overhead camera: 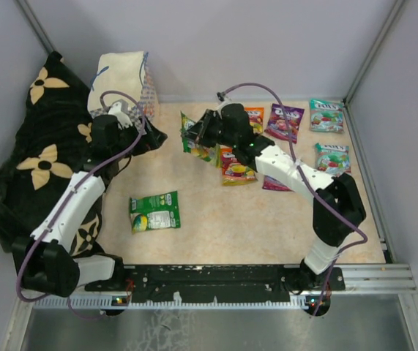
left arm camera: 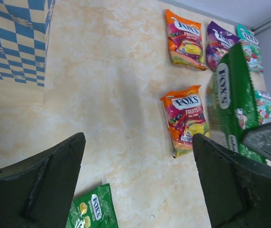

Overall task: Take the snacks out of the paper bag
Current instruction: Adjust the snack at the center of the board.

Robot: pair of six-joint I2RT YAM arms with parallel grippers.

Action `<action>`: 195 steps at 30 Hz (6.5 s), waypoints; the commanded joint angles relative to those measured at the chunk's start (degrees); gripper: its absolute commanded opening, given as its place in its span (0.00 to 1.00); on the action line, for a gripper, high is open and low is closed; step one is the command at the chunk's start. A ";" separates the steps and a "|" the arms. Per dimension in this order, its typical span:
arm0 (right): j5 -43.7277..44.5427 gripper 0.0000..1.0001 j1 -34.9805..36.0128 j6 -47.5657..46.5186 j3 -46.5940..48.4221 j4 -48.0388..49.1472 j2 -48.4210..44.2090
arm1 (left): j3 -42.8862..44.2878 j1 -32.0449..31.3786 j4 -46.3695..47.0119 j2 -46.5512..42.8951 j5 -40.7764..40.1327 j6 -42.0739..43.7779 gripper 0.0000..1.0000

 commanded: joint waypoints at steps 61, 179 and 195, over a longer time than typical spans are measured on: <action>45.45 0.60 6.99 24.94 23.38 -2.70 21.61 | 3.45 2.60 -22.94 -11.33 1.70 8.92 1.00; 22.06 0.92 -5.11 -40.16 45.67 -14.25 36.97 | -19.42 -14.77 -0.32 13.32 -12.24 -4.60 0.75; 31.88 0.81 -8.37 -39.54 -11.19 1.55 9.04 | -2.65 -18.25 3.32 30.98 -10.39 3.01 0.61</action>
